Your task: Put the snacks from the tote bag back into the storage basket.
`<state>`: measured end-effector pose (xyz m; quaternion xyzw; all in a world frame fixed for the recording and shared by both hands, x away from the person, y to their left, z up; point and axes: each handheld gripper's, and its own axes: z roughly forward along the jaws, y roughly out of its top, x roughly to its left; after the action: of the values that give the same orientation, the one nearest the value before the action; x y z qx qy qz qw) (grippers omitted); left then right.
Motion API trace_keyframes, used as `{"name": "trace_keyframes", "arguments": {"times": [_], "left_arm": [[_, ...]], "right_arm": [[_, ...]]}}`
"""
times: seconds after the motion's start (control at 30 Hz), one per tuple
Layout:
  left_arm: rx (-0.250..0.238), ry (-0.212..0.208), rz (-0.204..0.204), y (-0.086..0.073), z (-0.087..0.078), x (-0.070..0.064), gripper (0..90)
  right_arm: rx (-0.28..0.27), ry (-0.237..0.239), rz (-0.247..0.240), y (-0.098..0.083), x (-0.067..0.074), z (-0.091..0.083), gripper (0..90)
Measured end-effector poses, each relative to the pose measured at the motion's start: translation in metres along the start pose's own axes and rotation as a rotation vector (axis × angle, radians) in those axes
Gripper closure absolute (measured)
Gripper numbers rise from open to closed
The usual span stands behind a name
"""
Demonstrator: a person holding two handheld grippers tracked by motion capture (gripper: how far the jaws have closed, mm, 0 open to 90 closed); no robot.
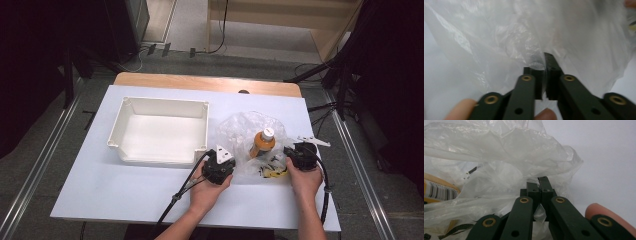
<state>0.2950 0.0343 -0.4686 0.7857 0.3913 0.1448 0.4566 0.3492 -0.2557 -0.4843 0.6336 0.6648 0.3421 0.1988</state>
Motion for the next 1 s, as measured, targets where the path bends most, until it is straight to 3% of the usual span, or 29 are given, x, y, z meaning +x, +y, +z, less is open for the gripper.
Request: {"name": "trace_keyframes", "arguments": {"times": [0.03,0.07,0.13,0.23,0.33,0.6,0.67,0.83,0.97,1.0], "left_arm": [[0.000,0.000,0.000,0.000,0.000,0.000,72.4],[-0.012,-0.008,-0.002,-0.001,-0.003,0.000,72.4],[-0.035,-0.021,-0.016,-0.003,-0.010,0.000,59.8],[-0.071,-0.058,-0.022,-0.004,-0.022,0.000,50.5],[-0.098,-0.074,-0.020,0.001,-0.035,-0.001,35.7],[-0.182,-0.129,-0.068,0.022,-0.065,0.006,14.8],[-0.167,-0.110,-0.047,0.035,-0.064,0.002,13.2],[-0.143,-0.074,-0.028,0.052,-0.053,0.000,13.2],[-0.052,-0.045,-0.038,0.057,-0.029,0.005,8.8],[-0.030,-0.048,-0.043,0.055,-0.023,0.007,18.9]], "right_arm": [[0.000,0.000,0.000,0.000,0.000,0.000,90.0],[0.000,0.003,0.000,0.000,0.000,0.000,90.0],[0.001,0.006,0.000,0.000,-0.001,0.000,90.0],[0.001,0.008,0.001,0.000,-0.001,0.000,90.0],[0.000,0.009,-0.003,0.000,0.000,0.000,90.0],[0.001,0.010,-0.009,0.000,0.001,0.000,90.0],[0.000,0.009,-0.013,-0.001,0.002,0.000,90.0],[0.001,0.014,-0.015,-0.001,0.002,0.000,90.0],[0.001,0.015,-0.021,-0.001,0.002,0.000,90.0],[0.002,0.016,-0.022,-0.001,0.002,0.000,90.0]]}}
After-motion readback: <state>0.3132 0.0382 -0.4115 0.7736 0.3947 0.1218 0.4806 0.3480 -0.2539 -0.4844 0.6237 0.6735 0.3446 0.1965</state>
